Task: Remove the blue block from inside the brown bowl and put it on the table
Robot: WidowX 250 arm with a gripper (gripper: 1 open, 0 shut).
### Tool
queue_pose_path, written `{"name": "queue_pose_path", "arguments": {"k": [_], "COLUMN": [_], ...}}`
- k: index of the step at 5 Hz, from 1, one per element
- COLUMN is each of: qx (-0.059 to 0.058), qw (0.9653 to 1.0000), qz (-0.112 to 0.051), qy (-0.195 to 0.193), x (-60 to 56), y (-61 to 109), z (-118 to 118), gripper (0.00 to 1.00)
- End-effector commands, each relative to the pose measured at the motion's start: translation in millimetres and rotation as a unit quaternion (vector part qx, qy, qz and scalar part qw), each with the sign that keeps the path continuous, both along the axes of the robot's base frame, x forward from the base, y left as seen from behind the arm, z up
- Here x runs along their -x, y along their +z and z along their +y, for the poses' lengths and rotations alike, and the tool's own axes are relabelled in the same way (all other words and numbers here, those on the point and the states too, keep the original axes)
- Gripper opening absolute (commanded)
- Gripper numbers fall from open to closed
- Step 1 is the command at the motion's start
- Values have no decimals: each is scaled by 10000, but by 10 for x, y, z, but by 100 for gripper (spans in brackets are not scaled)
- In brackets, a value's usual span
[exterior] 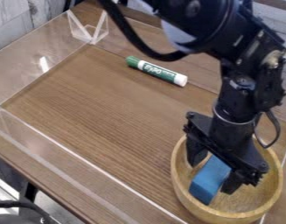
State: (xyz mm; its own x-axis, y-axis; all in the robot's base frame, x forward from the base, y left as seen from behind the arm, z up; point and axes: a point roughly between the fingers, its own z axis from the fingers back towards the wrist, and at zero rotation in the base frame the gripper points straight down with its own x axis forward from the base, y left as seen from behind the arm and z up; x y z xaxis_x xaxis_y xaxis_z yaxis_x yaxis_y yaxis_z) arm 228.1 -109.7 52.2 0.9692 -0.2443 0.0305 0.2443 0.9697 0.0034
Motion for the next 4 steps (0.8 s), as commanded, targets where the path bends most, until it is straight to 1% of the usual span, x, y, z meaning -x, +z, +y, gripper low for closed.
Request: {"name": "queue_pose_path", "arguments": {"k": [1,4], "qx": [59,-55], "qw": [9998,9999], "qz": [-163,-128], "qy": [7,-83], "x": [-61,-57], "y": [31,183], "z": [14,86], "gripper": [0,0]}}
